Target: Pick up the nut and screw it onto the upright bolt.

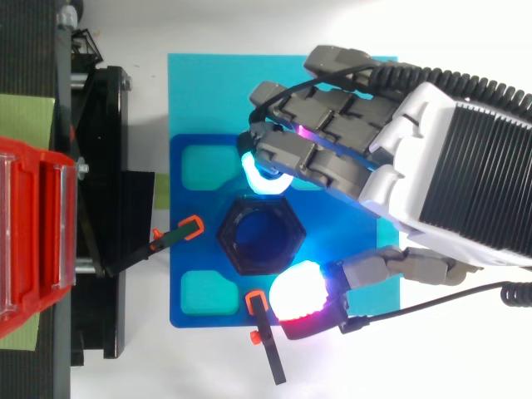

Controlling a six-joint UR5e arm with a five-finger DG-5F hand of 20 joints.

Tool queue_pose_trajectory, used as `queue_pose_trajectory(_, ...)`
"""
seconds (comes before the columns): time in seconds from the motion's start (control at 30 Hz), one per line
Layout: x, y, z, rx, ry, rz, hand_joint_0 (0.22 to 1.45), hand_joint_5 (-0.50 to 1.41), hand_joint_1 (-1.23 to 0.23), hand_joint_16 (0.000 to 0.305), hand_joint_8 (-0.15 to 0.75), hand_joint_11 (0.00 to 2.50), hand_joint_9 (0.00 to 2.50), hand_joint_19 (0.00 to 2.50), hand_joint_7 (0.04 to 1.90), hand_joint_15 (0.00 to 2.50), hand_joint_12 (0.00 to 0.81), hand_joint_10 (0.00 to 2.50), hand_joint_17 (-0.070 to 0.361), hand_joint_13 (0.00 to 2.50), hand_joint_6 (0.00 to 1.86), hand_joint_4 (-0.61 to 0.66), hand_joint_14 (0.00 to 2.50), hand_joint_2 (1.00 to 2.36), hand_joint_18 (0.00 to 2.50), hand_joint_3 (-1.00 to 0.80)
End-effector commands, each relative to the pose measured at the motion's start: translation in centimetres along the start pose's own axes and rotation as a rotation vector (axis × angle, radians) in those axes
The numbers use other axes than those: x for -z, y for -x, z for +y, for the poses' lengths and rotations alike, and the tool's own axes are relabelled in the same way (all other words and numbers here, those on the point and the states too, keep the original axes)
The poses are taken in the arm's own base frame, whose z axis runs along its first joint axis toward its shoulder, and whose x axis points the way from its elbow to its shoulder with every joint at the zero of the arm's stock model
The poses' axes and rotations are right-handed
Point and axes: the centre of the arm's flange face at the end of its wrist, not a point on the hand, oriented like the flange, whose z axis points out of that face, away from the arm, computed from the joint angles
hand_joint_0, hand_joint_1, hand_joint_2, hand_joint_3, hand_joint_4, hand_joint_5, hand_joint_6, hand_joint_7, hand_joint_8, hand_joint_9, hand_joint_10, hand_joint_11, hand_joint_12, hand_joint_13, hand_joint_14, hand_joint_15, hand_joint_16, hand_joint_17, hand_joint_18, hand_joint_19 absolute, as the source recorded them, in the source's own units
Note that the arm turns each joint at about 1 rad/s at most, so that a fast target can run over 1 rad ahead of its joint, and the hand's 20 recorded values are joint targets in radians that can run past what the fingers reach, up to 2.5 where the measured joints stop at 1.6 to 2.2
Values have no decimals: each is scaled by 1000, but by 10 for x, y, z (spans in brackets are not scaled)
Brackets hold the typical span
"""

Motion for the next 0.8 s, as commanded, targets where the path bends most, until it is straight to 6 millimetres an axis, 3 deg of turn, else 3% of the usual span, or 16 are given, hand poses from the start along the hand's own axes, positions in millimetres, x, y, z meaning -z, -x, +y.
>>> queue_pose_trajectory(0.0, 0, 0, -3, 1, -4, 1, 562, -149, -521, 32, 238, 11, 643, 149, 1262, 20, 233, 0, 72, 723, 511, 206, 1, 1001, 552, -489)
queue_pose_trajectory(0.37, 4, -13, -6, 1, 7, 4, 562, -146, -520, 32, 239, 14, 653, 151, 1273, 23, 233, 1, 71, 727, 506, 206, 0, 1001, 553, -487)
queue_pose_trajectory(0.57, 1, -11, -2, -17, 33, -27, 561, -145, -516, 32, 239, 19, 653, 158, 1273, 30, 232, 1, 71, 732, 502, 200, 0, 1000, 555, -491)
queue_pose_trajectory(0.77, 0, -11, -3, -17, 33, -28, 449, -168, -399, 42, 254, 0, 611, 162, 1117, 18, 280, 0, 93, 679, 502, 236, 0, 1000, 545, -500)
